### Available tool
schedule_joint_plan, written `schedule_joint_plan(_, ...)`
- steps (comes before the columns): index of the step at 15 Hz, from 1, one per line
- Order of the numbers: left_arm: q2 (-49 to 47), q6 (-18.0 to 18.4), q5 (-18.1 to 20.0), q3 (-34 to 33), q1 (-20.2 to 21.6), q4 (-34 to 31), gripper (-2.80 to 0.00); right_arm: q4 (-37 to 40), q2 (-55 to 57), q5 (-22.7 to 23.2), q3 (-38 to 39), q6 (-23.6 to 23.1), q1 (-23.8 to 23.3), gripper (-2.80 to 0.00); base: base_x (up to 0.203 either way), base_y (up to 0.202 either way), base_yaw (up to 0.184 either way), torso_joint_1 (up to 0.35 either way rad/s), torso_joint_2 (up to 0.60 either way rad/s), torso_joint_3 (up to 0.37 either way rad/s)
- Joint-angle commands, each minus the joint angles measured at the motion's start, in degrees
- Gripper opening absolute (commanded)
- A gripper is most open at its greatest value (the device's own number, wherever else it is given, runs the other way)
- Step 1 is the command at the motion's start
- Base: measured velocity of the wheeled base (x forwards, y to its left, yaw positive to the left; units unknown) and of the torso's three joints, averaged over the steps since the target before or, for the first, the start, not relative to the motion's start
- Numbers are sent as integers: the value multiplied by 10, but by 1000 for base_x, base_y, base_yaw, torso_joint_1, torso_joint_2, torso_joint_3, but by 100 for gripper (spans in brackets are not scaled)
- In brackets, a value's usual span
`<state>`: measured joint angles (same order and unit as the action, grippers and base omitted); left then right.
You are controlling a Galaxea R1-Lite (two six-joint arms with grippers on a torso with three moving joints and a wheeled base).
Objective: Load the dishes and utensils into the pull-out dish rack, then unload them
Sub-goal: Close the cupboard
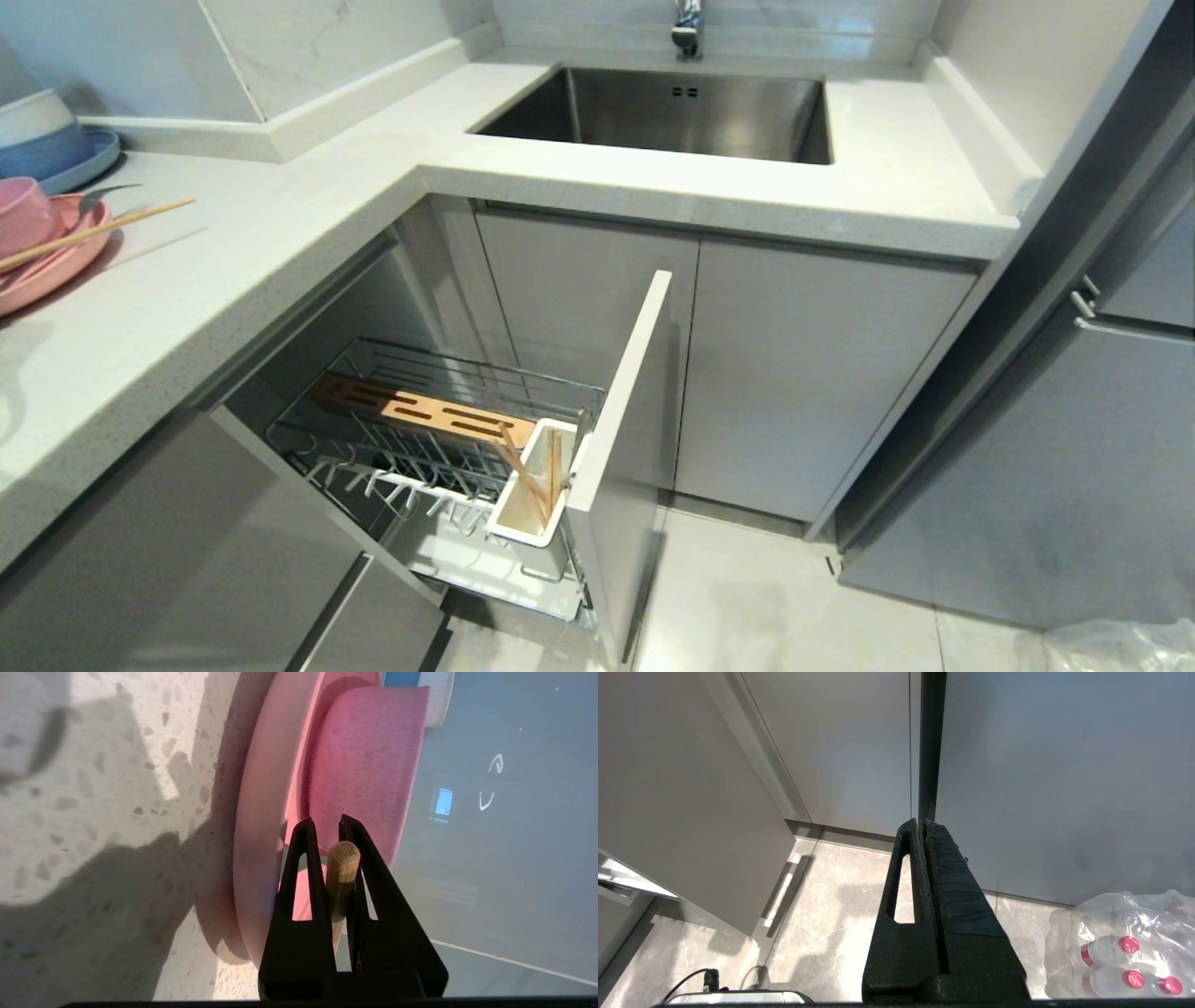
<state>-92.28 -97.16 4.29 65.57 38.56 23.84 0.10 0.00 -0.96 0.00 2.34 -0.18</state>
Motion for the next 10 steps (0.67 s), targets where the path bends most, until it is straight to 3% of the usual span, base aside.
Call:
schedule_joint_plan(1,-1,-6,4,0,0,1,0,0,0,0,1,0,0,-280,0,0,0,0,0,0)
schedule_joint_plan(10,15,-5,11,-1,1,-3,0,0,0,0,1,0,0,-280,0,0,0,0,0,0)
